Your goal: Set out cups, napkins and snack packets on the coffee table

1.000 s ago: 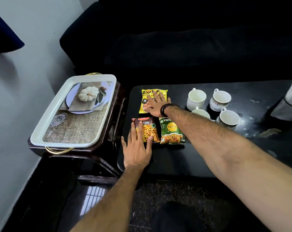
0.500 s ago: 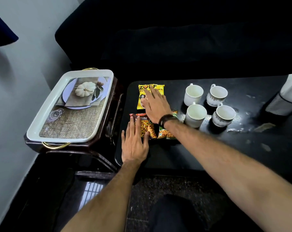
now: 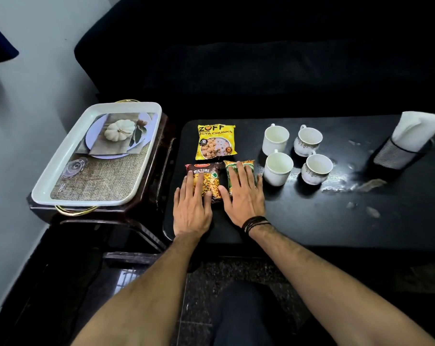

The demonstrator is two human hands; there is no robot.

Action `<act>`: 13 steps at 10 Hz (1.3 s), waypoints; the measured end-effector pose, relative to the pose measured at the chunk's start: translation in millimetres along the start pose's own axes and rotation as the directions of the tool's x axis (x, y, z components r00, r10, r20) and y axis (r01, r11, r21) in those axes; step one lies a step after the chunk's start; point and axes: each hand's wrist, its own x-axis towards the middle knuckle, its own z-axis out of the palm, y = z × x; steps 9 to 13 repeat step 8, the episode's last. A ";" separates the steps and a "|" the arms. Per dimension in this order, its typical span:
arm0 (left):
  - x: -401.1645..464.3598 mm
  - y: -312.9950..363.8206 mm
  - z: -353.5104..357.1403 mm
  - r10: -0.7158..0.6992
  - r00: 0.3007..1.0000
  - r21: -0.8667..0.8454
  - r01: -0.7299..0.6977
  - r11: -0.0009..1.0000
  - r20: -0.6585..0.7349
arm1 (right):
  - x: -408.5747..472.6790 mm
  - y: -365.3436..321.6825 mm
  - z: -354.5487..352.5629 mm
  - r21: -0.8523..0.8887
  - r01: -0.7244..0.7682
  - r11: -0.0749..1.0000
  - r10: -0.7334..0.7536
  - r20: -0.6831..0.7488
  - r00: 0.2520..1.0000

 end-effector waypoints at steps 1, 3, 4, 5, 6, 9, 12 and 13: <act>0.6 -1.5 2.0 -0.010 1.000 0.002 0.010 1.000 0.002 | -0.3 -0.3 -1.4 -0.006 -0.010 1.000 0.010 0.010 1.000; 0.8 -1.8 3.1 -0.015 1.000 0.002 0.015 1.000 0.005 | -1.2 -0.4 -1.0 -0.008 -0.004 1.000 0.004 0.007 1.000; 0.0 -1.5 0.3 -0.017 1.000 -0.014 0.018 1.000 0.006 | -0.8 -0.3 -1.5 0.000 0.006 1.000 -0.006 0.011 1.000; -0.8 1.0 -4.0 -0.009 1.000 -0.015 0.009 1.000 -0.010 | -2.3 0.0 -4.4 0.010 0.016 1.000 -0.016 0.009 1.000; -8.5 5.2 -15.4 0.003 1.000 -0.020 -0.002 1.000 0.011 | -4.4 -0.4 -18.1 0.055 -0.009 0.998 0.009 0.004 1.000; 4.2 35.0 -41.1 0.064 0.997 0.004 -0.064 0.998 0.037 | 10.3 16.4 -59.3 0.087 -0.026 0.996 0.029 -0.041 0.999; 4.2 35.0 -41.1 0.064 0.997 0.004 -0.064 0.998 0.037 | 10.3 16.4 -59.3 0.087 -0.026 0.996 0.029 -0.041 0.999; 4.2 35.0 -41.1 0.064 0.997 0.004 -0.064 0.998 0.037 | 10.3 16.4 -59.3 0.087 -0.026 0.996 0.029 -0.041 0.999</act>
